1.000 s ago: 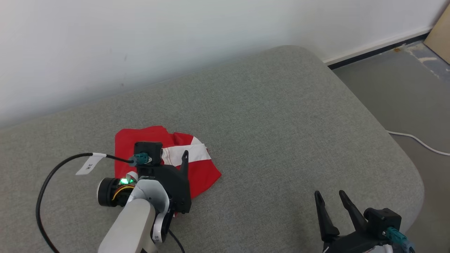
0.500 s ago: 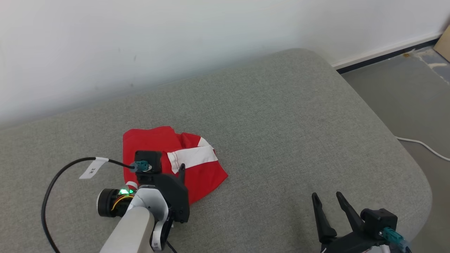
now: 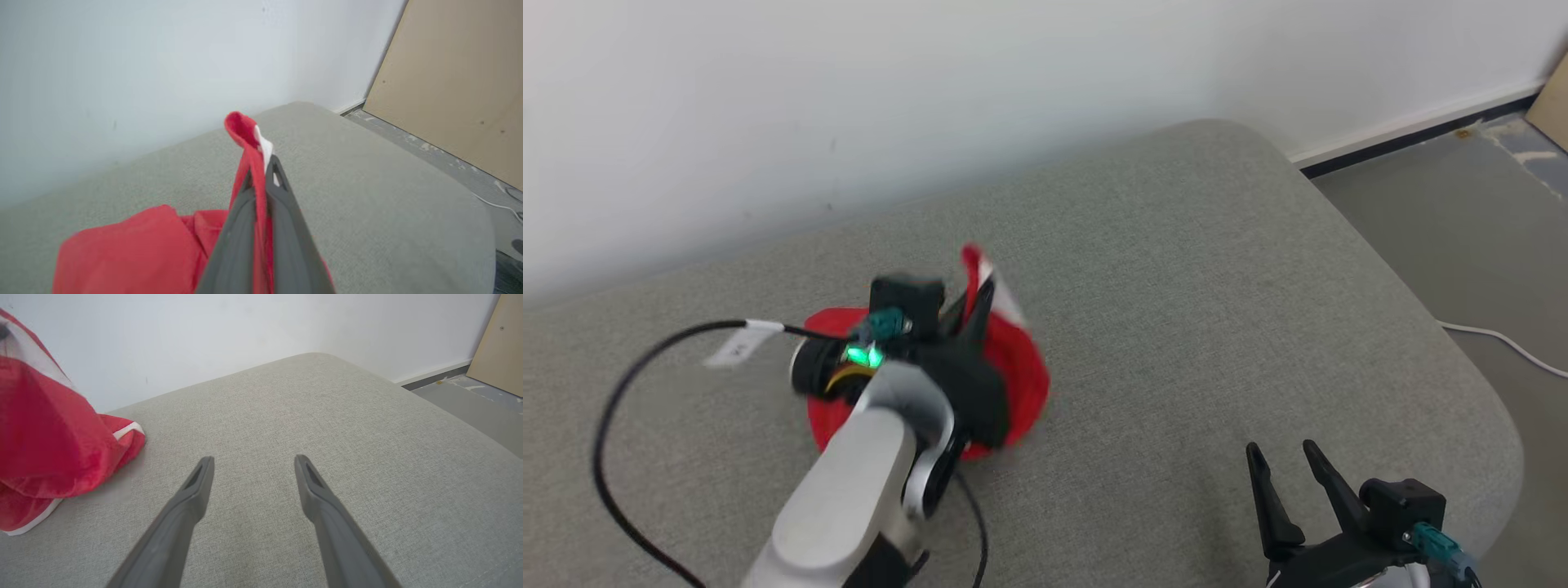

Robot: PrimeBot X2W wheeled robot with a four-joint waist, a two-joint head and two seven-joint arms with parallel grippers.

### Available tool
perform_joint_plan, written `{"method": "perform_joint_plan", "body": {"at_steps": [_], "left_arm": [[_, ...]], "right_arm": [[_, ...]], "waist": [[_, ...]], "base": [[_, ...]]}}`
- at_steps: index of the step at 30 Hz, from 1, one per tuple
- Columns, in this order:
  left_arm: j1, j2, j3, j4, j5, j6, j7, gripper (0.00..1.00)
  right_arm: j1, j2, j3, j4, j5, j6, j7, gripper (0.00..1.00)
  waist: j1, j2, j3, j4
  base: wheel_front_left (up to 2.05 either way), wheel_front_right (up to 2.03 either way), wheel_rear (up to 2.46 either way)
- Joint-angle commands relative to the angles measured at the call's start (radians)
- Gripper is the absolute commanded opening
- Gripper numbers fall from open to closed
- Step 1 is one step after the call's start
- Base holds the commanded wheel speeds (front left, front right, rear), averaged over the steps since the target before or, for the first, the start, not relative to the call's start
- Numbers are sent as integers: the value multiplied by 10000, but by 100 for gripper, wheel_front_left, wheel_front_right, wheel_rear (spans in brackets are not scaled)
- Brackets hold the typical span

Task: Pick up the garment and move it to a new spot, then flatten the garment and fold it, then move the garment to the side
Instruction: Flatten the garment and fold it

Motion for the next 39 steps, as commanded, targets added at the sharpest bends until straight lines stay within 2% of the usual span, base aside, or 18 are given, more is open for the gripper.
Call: {"method": "perform_joint_plan", "body": {"at_steps": [1,5,10,14,16,20,26,28,29,30,33,39], "left_arm": [[-412,-59,-116,-298,-160,-181,-277,0],[-1359,-60,-593,-1373,-917,-405,-911,0],[-2380,-60,-1035,-2820,-1852,-174,-1408,0],[-2501,-53,-1007,-3465,-2293,-36,-1501,0],[-2158,65,-936,-3702,-2337,181,-1361,0],[-829,664,-859,-3715,-2566,616,-901,0],[1705,1757,-894,-2963,-2701,1100,-632,0],[2214,1911,-802,-2576,-2846,1197,-709,0],[2391,1974,-769,-2347,-2875,1248,-748,37],[2548,2008,-778,-2116,-2915,1261,-711,100],[2829,2107,-798,-1526,-2979,1247,-629,100],[3330,2313,-519,-782,-3214,1508,-687,100]], "right_arm": [[128,1,-15,-9,-37,-18,-8,100],[151,0,-17,13,18,-18,-19,100],[241,0,-145,39,6,-18,-64,100],[364,0,-248,20,-42,-18,-52,100],[402,-2,-288,-14,-41,-18,-42,100],[389,1,-228,-63,-18,-18,17,100],[346,1,-170,-173,-70,-18,119,100],[290,-2,-193,-249,-115,-18,153,100],[264,-2,-189,-270,-129,-18,147,100],[237,-3,-175,-285,-131,-18,177,100],[213,-2,-124,-335,-137,-18,249,100],[307,-2,-94,-355,-150,-18,315,100]], "waist": [[0,-1,-54,105],[0,-1,-157,338],[0,-1,-303,825],[0,-1,-373,1258],[0,-1,-406,1569],[0,-1,-409,2222],[0,-1,-218,2970],[0,-1,-149,3137],[0,-1,-134,3198],[0,-1,-130,3239],[0,-1,-149,3279],[0,-1,-346,3191]], "base": [[0,0,0],[0,0,0],[0,0,0],[0,0,0],[0,0,0],[0,0,0],[0,0,0],[0,0,0],[0,0,0],[0,0,0],[0,0,0],[0,0,0]]}}
